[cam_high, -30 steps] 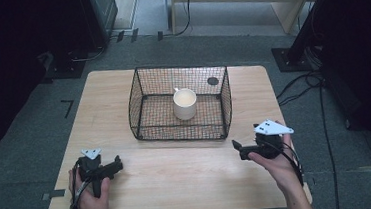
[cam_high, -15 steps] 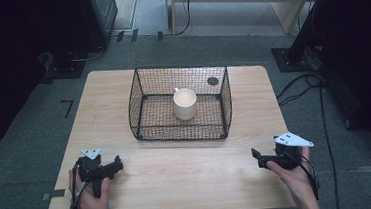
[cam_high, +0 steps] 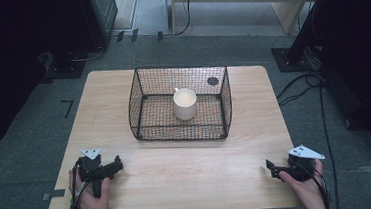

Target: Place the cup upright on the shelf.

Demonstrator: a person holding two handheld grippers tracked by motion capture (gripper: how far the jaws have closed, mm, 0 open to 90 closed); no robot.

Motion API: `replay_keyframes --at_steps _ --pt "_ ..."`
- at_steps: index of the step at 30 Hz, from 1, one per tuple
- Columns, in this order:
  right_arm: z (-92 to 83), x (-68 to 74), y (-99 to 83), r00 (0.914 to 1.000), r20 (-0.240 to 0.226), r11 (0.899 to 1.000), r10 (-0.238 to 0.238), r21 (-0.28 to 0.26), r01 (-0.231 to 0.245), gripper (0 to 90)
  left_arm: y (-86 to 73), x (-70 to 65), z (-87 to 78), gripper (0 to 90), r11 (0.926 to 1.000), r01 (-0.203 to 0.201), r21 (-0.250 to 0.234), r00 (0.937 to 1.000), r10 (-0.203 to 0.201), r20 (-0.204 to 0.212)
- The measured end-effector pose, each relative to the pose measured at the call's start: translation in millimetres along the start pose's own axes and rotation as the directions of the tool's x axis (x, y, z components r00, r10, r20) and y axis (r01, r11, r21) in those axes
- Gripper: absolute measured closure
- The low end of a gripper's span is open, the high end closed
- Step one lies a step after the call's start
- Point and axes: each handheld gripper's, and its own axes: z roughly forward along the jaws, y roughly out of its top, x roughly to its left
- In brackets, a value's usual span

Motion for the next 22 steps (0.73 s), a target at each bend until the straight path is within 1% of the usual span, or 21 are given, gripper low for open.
replay_keyframes --at_steps 4,6,9,11,12,22 --pt "-0.8 -8.7 -10.5 0.9996 0.015 1.0 0.026 0.011 -0.026 4.5 0.0 0.0 0.0 0.0 1.0 0.0 0.0 1.0 0.0 0.0" --pt "0.3 -10.5 -14.5 0.9993 0.025 0.999 0.027 0.022 -0.027 4.7 0.0 0.0 0.0 0.0 1.0 0.0 0.0 1.0 0.0 0.0" --pt "0.0 -10.5 -15.6 0.9993 0.022 0.999 0.029 0.015 -0.029 4.9 0.1 0.0 -0.1 0.0 1.0 0.0 0.001 1.0 0.0 0.0" --pt "1.9 -8.7 -15.6 0.9992 0.036 1.0 0.019 0.012 -0.019 4.8 0.0 0.0 0.0 0.0 1.0 0.0 0.0 1.0 0.0 0.0" --pt "2.5 -7.9 -15.3 0.9993 0.036 1.0 0.011 0.012 -0.012 4.8 0.0 0.0 0.0 0.0 1.0 0.0 0.0 1.0 0.0 0.0" --pt "3.1 -7.0 -14.9 0.9994 0.031 1.0 0.014 0.014 -0.014 4.8 -0.1 0.0 0.0 0.0 1.0 0.0 -0.001 1.0 0.0 0.0"
